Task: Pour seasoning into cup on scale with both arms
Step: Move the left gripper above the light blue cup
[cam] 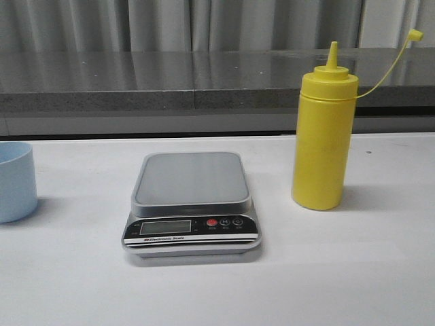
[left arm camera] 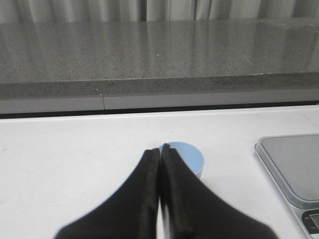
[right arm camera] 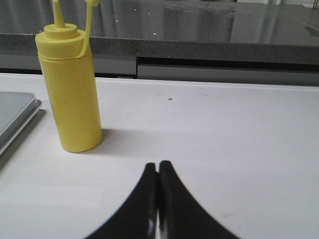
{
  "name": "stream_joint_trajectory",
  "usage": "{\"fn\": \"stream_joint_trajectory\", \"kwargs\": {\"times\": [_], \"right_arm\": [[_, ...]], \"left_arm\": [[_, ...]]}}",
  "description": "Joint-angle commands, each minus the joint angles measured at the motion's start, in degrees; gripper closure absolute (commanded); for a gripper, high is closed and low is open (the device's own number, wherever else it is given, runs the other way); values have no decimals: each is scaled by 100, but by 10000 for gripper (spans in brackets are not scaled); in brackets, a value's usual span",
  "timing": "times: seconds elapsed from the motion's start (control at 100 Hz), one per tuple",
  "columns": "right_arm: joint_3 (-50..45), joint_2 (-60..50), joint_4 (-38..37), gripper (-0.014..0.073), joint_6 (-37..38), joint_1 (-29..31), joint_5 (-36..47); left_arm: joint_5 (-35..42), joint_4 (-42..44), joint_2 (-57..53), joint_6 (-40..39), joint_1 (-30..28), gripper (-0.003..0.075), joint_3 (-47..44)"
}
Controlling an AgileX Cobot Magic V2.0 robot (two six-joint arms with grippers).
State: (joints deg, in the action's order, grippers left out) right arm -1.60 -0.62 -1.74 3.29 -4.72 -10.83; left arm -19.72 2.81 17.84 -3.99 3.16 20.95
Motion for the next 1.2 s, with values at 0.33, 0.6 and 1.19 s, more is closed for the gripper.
{"fn": "stream_joint_trajectory", "kwargs": {"times": [0.33,0.6,1.19], "right_arm": [[124,-110,-8,660,1,42,473],[124,-110,-8,660,1,42,473],[124,-110,-8,660,1,42,473]], "left_arm": [[-501,-58,2866,-39,-11,740,2177],[-1142,37,4289,-39,-11,740,3082],[-1165,132,5066,-39,-11,278,3272]]}}
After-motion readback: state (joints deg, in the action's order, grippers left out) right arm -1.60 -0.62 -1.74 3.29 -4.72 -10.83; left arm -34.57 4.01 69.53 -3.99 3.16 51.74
